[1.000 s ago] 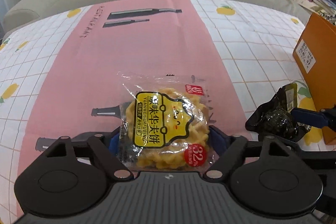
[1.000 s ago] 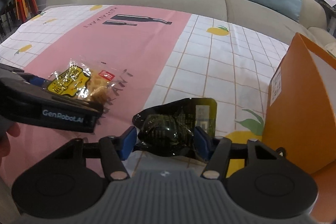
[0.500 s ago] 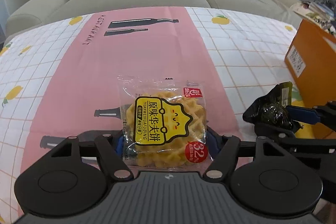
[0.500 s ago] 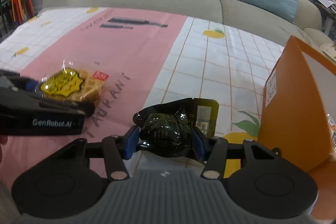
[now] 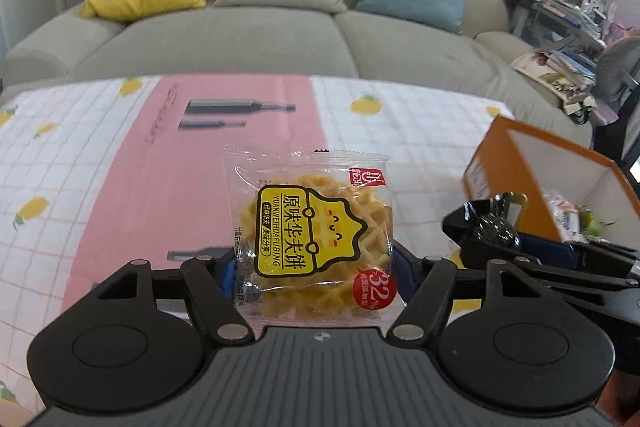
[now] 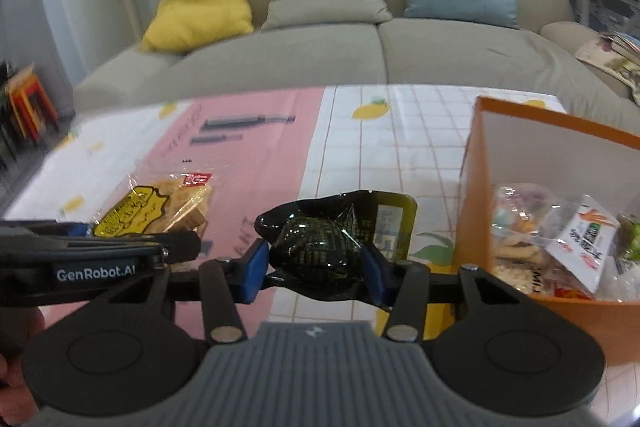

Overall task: Organize snacks
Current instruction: 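Carry both packets over the orange box and open both tools to drop them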

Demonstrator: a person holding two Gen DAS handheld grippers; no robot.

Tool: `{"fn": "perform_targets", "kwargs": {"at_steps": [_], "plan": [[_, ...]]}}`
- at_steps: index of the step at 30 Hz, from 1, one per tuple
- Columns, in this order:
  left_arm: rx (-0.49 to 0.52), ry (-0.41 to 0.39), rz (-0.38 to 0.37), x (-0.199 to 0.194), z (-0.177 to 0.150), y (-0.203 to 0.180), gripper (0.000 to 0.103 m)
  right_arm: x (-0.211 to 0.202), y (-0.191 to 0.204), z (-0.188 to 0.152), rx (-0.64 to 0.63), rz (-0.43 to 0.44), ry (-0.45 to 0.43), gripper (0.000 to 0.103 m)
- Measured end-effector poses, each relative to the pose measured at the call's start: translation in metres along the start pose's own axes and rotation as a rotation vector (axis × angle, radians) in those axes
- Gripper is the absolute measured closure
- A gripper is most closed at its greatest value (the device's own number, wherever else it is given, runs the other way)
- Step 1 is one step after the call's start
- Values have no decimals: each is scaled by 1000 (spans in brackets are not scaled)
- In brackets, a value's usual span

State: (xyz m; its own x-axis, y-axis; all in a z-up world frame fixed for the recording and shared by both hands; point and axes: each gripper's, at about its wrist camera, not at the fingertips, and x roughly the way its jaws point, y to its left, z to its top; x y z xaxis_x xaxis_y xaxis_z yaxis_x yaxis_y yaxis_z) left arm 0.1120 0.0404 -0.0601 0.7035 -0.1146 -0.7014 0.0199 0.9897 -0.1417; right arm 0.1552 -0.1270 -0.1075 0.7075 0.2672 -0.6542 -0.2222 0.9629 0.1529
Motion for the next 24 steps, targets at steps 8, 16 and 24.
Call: {"fn": "perform_targets", "kwargs": {"at_steps": [8,16,24], "plan": [[80,-23,-105,-27,16,-44,23,-62,-45,6,140,41,-31,57],[175,-26,-251,-27,38,-105,23,-116,-92,25,147,-12,-62,60],[269,93,-395,4,62,-166,23,-135,-167,45,179,-147,-36,60]]}}
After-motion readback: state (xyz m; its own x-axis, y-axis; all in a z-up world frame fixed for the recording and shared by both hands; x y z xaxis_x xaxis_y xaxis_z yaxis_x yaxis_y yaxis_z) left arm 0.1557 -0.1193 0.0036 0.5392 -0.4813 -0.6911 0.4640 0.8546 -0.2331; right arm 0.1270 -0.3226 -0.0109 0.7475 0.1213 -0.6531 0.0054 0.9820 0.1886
